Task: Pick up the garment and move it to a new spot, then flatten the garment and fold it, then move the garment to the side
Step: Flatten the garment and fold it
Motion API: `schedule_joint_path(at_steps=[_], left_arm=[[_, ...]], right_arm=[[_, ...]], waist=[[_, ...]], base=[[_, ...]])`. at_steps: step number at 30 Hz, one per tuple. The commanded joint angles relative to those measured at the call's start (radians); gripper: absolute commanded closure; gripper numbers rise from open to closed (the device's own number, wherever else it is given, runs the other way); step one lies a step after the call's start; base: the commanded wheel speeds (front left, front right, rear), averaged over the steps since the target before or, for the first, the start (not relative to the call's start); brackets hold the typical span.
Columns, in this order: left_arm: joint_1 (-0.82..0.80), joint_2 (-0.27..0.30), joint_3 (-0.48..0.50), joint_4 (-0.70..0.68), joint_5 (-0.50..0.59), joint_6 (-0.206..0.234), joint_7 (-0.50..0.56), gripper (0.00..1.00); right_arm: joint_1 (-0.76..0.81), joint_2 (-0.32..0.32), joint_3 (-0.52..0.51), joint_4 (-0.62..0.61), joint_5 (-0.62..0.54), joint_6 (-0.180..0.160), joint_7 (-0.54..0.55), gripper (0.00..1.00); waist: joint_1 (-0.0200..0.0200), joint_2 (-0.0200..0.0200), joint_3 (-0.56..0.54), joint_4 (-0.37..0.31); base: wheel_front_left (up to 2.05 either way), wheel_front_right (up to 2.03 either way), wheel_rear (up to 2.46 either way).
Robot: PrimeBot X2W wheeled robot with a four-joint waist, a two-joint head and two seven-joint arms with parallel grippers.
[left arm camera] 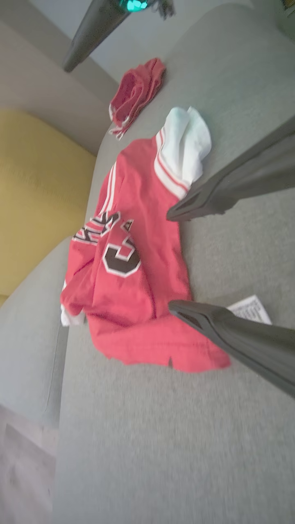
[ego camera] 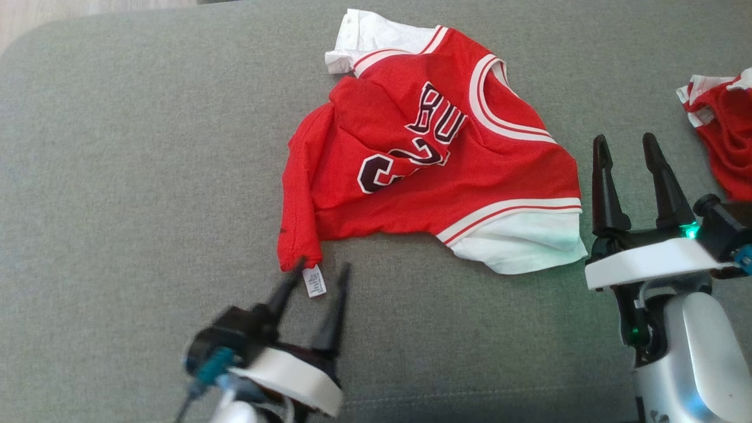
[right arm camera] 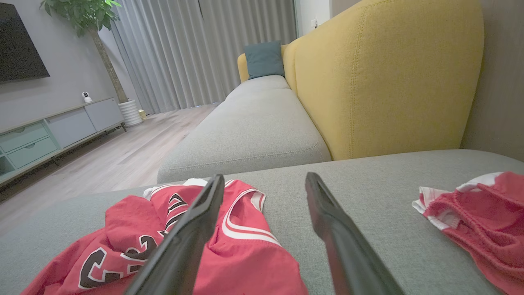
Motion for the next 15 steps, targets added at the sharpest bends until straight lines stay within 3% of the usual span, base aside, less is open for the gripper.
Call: schedule_joint_path(at_steps=[1,8,15], left_arm=[[-0.013,0.011,0.055,-0.036,-0.014,0.014,-0.011,0.00],[-0.023,0.023,0.161,0.032,-0.089,0.050,-0.007,0.00],[-0.060,0.011,0.193,0.125,-0.154,0.031,-0.002,0.00]], right_arm=[[-0.011,0.000,0.027,-0.038,-0.009,-0.001,0.001,0.00],[-0.014,0.000,0.036,-0.049,-0.013,-0.001,0.011,0.00],[-0.018,0.000,0.032,-0.056,-0.018,-0.001,0.015,0.00]], waist=[[0.0000,0.0000,-0.001,0.000],[0.0000,0.0000,0.012,-0.013],[0.0000,0.0000,0.035,-0.037]], base=[[0.00,0.00,0.00],[0.00,0.00,0.00],[0.00,0.00,0.00]])
